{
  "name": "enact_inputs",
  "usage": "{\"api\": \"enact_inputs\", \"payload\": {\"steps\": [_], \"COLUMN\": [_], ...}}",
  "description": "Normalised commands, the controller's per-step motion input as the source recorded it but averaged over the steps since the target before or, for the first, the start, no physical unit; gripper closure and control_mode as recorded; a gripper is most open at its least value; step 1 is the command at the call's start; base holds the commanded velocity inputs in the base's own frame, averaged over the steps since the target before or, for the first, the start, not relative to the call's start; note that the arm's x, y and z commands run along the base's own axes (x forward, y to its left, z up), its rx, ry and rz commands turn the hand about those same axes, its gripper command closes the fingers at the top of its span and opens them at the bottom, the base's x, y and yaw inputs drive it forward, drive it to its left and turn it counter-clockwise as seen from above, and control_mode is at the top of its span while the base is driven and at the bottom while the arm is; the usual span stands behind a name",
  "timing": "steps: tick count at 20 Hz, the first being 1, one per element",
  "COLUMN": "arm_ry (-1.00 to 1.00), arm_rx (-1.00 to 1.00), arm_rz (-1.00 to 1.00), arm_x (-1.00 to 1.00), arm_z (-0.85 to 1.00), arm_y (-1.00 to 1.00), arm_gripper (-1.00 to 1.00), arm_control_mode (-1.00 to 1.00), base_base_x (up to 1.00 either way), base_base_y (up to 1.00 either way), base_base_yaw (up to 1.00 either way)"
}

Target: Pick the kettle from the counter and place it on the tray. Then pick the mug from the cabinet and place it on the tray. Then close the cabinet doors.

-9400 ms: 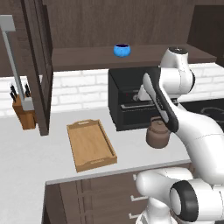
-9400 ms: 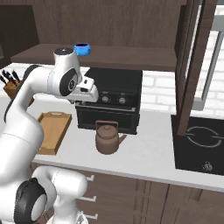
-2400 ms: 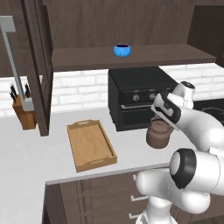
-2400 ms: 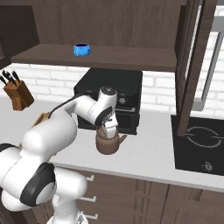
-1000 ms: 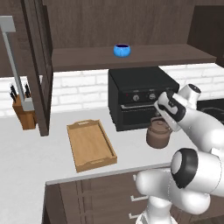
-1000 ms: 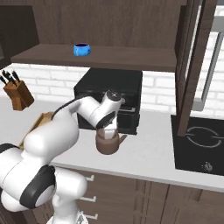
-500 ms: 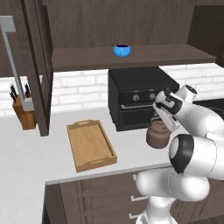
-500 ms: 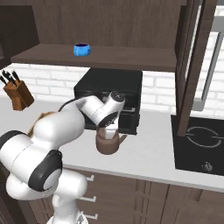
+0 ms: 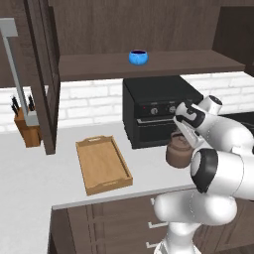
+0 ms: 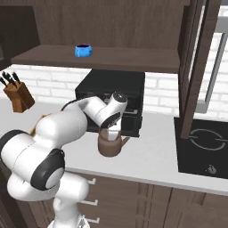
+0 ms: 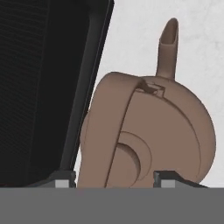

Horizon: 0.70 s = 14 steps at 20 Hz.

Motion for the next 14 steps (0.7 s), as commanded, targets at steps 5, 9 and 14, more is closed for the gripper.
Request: {"api": "enact_inputs", "payload": {"steps": [5, 9, 14], "arm_ry": [-0.04, -0.12, -0.16], "arm_rx": [0.0, 0.0, 0.0], "arm_rz": [-0.02, -0.09, -0.1], "arm_x": [-0.29, -0.64, -0.63], "arm_z": [-0.02, 0.07, 0.6], "arm_y": [0.0, 0.0, 0.21], "arm_gripper": [1.0, 1.0, 1.0], "arm_control_mode": [-1.0, -1.0, -1.0], "base_base_x": [0.0, 0.0, 0.0], "base_base_y": [0.0, 0.0, 0.0], "base_base_yaw": [0.0, 0.0, 0.0]}}
